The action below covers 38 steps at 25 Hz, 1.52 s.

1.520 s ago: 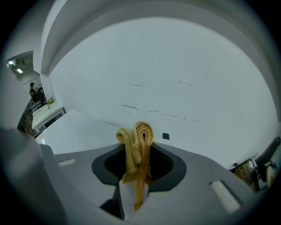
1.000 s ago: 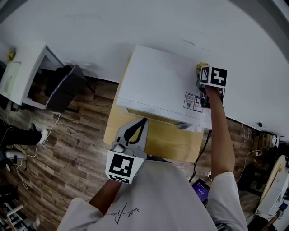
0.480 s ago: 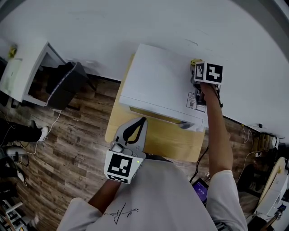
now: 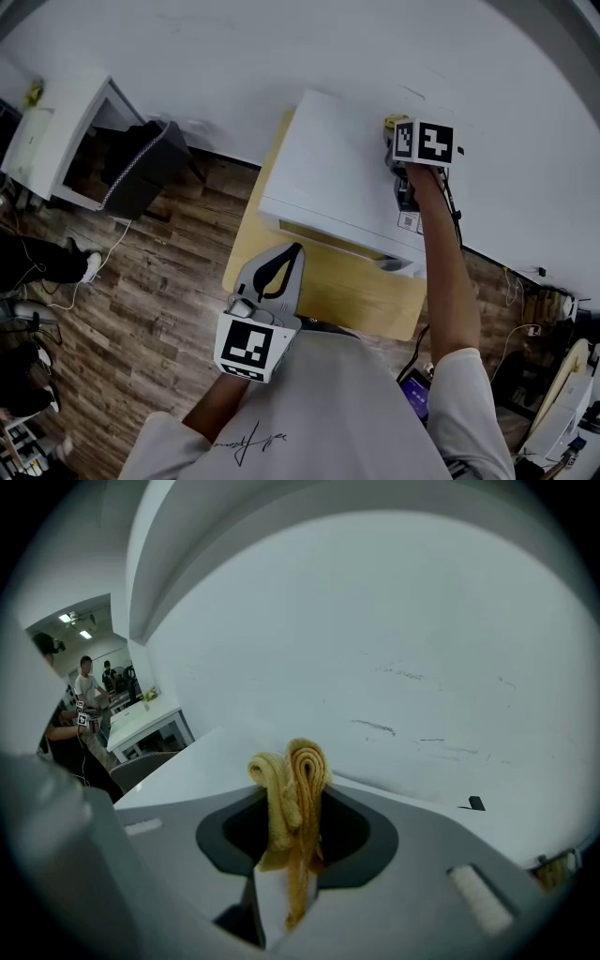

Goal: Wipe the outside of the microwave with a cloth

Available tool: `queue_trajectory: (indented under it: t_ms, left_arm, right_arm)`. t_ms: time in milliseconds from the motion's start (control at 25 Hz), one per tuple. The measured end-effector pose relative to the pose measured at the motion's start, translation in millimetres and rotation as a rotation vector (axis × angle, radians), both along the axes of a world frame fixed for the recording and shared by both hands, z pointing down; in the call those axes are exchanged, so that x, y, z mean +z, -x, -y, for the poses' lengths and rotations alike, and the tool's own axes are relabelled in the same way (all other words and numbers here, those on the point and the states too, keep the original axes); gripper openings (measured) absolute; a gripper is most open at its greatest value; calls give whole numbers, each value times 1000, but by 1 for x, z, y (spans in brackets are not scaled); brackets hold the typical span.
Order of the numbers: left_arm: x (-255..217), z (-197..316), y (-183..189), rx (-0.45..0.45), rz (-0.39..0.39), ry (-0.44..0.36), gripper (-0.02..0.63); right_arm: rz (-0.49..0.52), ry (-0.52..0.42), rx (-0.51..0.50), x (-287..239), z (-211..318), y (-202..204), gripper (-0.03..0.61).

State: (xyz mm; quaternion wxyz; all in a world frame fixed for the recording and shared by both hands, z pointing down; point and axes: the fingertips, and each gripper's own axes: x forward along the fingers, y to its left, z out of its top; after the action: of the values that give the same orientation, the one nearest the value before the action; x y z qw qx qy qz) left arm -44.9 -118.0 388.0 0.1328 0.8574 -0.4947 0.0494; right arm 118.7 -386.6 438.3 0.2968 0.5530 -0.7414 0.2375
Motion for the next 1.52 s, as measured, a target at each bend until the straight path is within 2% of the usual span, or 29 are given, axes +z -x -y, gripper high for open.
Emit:
queue_trajectory:
  t_ms: [600, 1000, 1200, 1520]
  left_arm:
    - [1, 7, 22, -45, -5, 6, -9]
    - [6, 8, 44, -85, 6, 26, -9]
    - [4, 10, 53, -109, -1, 9, -9]
    - [5, 6, 59, -110, 9, 24, -9]
  right_arm:
    - [47, 6, -97, 0, 20, 72, 123]
    - [43, -9, -161, 1, 33, 123, 123]
    - [32, -17, -201, 2, 37, 148, 123]
    - [26, -39, -249, 0, 34, 180, 123]
